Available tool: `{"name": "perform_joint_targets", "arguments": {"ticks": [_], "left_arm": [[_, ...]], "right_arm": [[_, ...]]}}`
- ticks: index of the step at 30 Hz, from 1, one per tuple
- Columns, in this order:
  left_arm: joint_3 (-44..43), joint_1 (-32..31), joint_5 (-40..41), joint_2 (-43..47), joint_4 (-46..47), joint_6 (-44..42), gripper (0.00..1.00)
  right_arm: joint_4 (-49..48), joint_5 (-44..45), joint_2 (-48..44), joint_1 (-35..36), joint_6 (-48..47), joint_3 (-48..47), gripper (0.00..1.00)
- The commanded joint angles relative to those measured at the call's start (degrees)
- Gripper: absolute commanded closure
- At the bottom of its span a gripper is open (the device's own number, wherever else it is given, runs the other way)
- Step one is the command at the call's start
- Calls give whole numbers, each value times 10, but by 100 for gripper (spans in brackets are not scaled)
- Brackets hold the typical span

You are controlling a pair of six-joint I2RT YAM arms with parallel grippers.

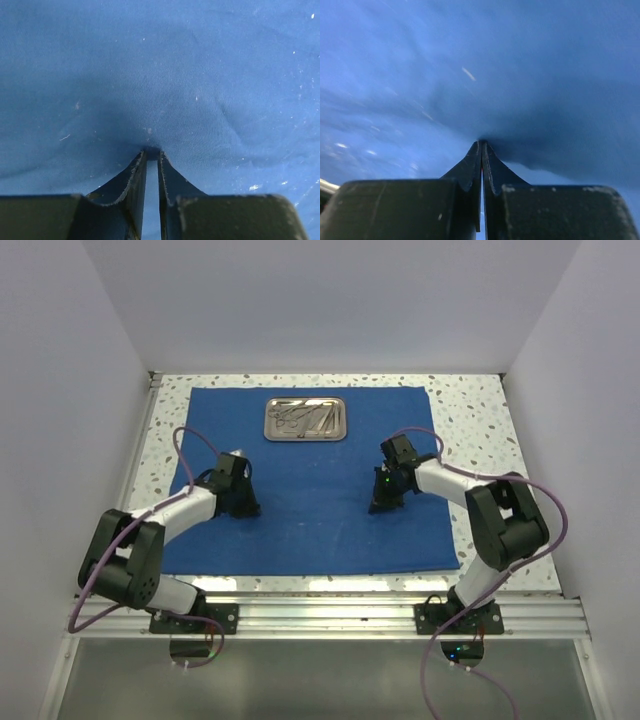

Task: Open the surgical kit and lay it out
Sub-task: Smooth out the surgical kit at the center of the board, then pick up the medical item from the container.

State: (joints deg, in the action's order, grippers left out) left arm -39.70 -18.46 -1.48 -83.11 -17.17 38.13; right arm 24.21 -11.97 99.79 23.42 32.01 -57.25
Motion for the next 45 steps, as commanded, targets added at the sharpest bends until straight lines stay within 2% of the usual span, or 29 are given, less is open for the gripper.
{"name": "perform_joint_targets", "arguments": {"ticks": [1, 7, 8, 9, 10, 11, 12, 13, 15, 17, 20, 21, 22, 23, 24, 25, 26, 27, 28, 30, 32, 35, 37, 42, 45], "left_arm": [[31, -7, -22, 13, -25, 19, 82], [30, -11, -40, 63, -80, 48, 82], [7, -11, -37, 69, -88, 47, 75], [-8, -11, -33, 73, -108, 44, 64], [-27, -11, -18, 79, -117, 41, 31], [-74, -11, -6, 79, -126, 36, 18], [-98, -11, 6, 76, -138, 32, 8], [-124, -12, 29, 67, -138, 17, 1], [-209, -11, 48, 37, -136, -13, 0], [-295, -12, 60, 9, -121, -44, 0], [-366, -9, 78, -44, -48, -98, 0], [-385, -2, 62, -88, -4, -117, 0], [-416, 6, 12, -120, 2, -125, 0], [-503, 15, -15, -156, -1, -131, 0], [-552, 15, -33, -233, -11, -153, 1], [-600, 15, -47, -271, -13, -166, 4], [-688, 14, -49, -308, -14, -175, 5], [-735, 14, -49, -379, -22, -181, 5], [-836, 16, -38, -417, -31, -183, 6], [-926, 17, -35, -513, -34, -184, 7], [-984, 23, -58, -557, -3, -183, 7], [-964, 40, -92, -593, 83, -151, 12], [-937, 45, -115, -605, 106, -133, 21], [-913, 42, -142, -622, 108, -173, 25], [-895, 50, -150, -635, 108, -162, 29]], "right_arm": [[83, 86, -51, -1, -16, 49, 100], [121, 93, -130, 0, -19, 48, 100], [129, 89, -136, 0, -21, 40, 100], [132, 86, -148, 0, -24, 21, 94], [138, 84, -155, 0, -28, 8, 80], [145, 79, -160, -1, -31, -4, 62], [147, 79, -167, 0, -34, -17, 22], [153, 80, -179, -1, -39, -45, 11], [169, 89, -188, 0, -44, -92, 2], [182, 95, -195, 0, -53, -119, 2], [195, 93, -197, 0, -61, -151, 2], [201, 102, -196, -1, -51, -156, 2], [204, 105, -199, 0, -49, -156, 2], [200, 103, -202, 0, -46, -153, 2], [194, 99, -207, -1, -44, -141, 2], [177, 99, -211, 0, -44, -134, 2], [174, 101, -217, 0, -45, -129, 2], [172, 106, -217, -1, -47, -128, 2], [194, 115, -212, -1, -48, -137, 2], [211, 119, -200, 0, -55, -160, 2], [218, 134, -196, 0, -54, -163, 2], [232, 163, -183, -1, -45, -178, 2], [240, 169, -167, 0, -38, -188, 2], [247, 186, -133, 0, -40, -203, 2], [254, 187, -106, -1, -41, -218, 3]]}}
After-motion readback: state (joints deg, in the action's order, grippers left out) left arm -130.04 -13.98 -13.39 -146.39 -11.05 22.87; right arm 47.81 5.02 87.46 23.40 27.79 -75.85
